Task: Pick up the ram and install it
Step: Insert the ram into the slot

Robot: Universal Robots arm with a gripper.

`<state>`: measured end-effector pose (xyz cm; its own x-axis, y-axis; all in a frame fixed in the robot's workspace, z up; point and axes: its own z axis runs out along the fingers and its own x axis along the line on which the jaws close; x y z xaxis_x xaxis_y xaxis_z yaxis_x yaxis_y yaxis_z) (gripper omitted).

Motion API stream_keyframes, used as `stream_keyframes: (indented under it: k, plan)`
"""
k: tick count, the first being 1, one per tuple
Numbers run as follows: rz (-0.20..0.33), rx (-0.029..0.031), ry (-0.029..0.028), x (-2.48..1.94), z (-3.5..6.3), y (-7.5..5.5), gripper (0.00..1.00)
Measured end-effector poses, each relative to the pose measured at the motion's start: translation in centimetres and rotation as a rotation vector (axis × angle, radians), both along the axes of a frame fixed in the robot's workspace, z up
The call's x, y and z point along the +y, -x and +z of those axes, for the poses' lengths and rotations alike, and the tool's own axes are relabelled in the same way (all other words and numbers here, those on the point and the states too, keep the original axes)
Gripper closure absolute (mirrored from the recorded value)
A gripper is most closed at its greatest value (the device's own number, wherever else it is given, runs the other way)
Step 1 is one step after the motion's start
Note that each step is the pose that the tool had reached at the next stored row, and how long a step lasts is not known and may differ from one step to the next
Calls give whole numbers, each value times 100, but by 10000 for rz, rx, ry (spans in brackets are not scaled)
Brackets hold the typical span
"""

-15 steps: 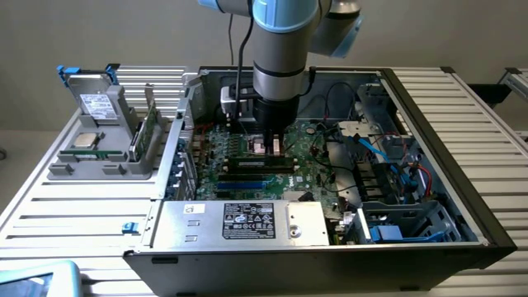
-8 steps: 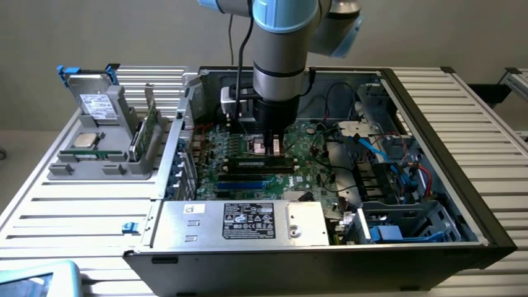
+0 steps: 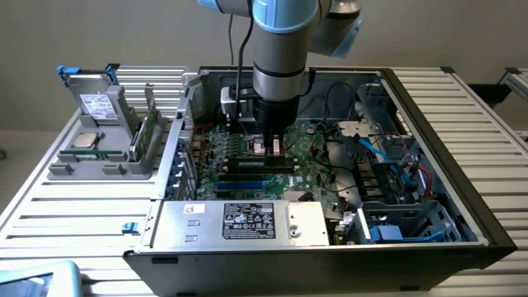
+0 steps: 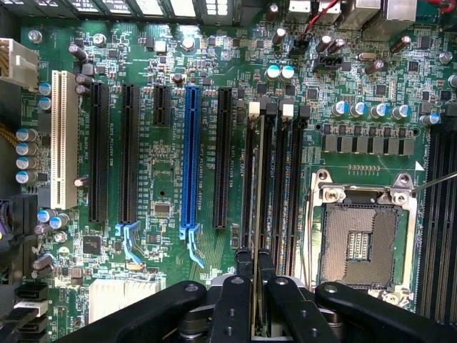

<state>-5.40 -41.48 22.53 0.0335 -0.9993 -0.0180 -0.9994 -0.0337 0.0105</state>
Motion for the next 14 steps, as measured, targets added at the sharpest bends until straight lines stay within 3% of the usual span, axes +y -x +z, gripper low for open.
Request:
stream_keyframes:
  k: [14]
  plan:
    - [0,-7,0,-9,2,0,85]
